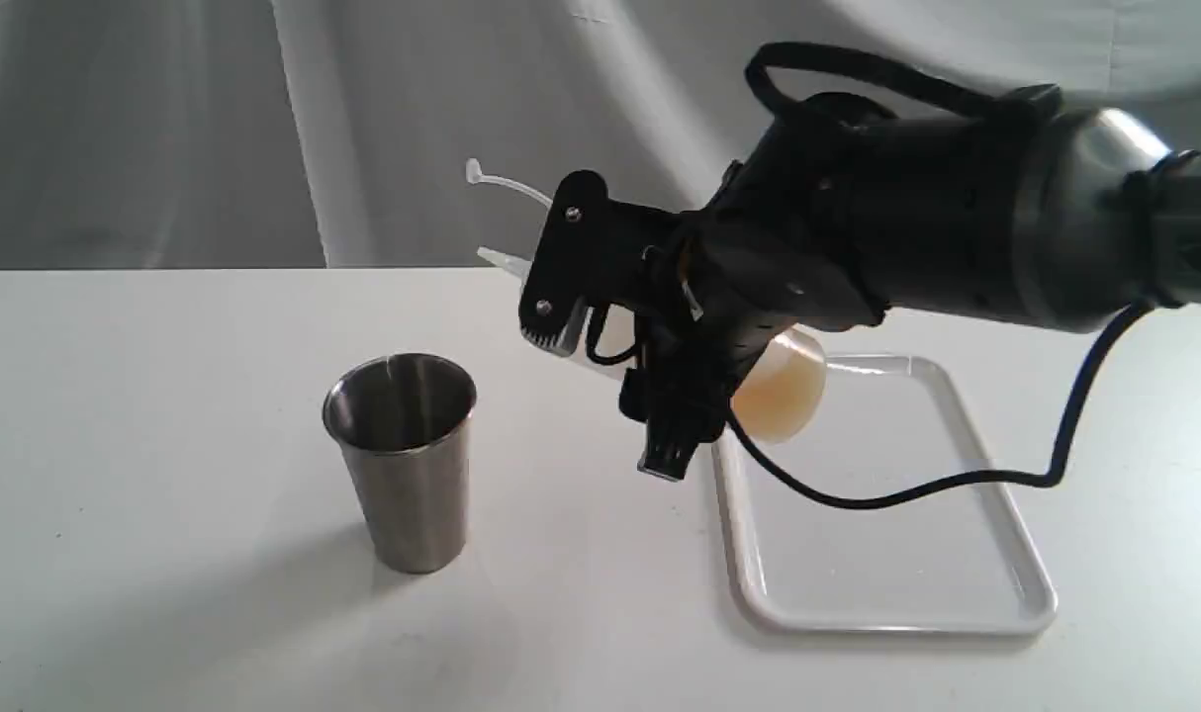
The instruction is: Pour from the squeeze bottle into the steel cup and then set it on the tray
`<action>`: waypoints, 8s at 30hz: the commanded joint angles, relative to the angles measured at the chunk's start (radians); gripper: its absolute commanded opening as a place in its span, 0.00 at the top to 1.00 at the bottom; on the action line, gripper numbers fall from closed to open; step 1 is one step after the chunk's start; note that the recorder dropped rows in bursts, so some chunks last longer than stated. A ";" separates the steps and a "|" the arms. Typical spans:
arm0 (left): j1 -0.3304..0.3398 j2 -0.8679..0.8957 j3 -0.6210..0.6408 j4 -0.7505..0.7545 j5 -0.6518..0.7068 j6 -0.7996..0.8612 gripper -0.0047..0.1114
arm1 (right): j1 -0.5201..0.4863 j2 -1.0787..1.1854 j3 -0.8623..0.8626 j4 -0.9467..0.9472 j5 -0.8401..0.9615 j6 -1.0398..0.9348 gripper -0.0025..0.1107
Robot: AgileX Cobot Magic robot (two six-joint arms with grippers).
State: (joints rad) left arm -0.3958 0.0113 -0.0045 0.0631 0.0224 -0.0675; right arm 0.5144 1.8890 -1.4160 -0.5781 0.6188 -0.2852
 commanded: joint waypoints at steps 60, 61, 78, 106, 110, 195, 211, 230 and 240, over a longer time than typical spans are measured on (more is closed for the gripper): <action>0.002 0.005 0.004 0.004 -0.010 -0.001 0.89 | 0.044 0.128 -0.094 -0.459 -0.015 0.185 0.72; 0.002 0.005 0.004 0.004 -0.010 -0.001 0.89 | 0.046 0.138 -0.112 -0.461 -0.001 0.181 0.72; 0.002 0.005 0.004 0.004 -0.010 -0.001 0.89 | 0.094 0.201 -0.168 -0.562 0.123 0.055 0.72; 0.002 0.005 0.004 0.004 -0.010 -0.001 0.89 | 0.126 0.201 -0.168 -0.862 0.125 0.020 0.76; 0.002 0.005 0.004 0.004 -0.010 -0.001 0.89 | 0.126 0.201 -0.168 -0.956 0.125 0.020 0.76; 0.002 0.005 0.004 0.004 -0.010 -0.001 0.89 | 0.126 0.201 -0.168 -1.166 0.103 0.111 0.78; 0.002 0.005 0.004 0.004 -0.010 -0.001 0.89 | 0.126 0.201 -0.168 -1.064 0.101 0.137 0.78; 0.002 0.005 0.004 0.004 -0.010 -0.001 0.89 | 0.124 0.201 -0.168 -0.894 0.101 0.316 0.78; 0.002 0.005 0.004 0.004 -0.010 -0.001 0.89 | 0.124 0.201 -0.168 -0.894 0.101 0.368 0.78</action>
State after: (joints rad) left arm -0.3958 0.0113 -0.0045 0.0631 0.0224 -0.0675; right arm 0.6388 2.1016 -1.5739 -1.4550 0.7128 0.0654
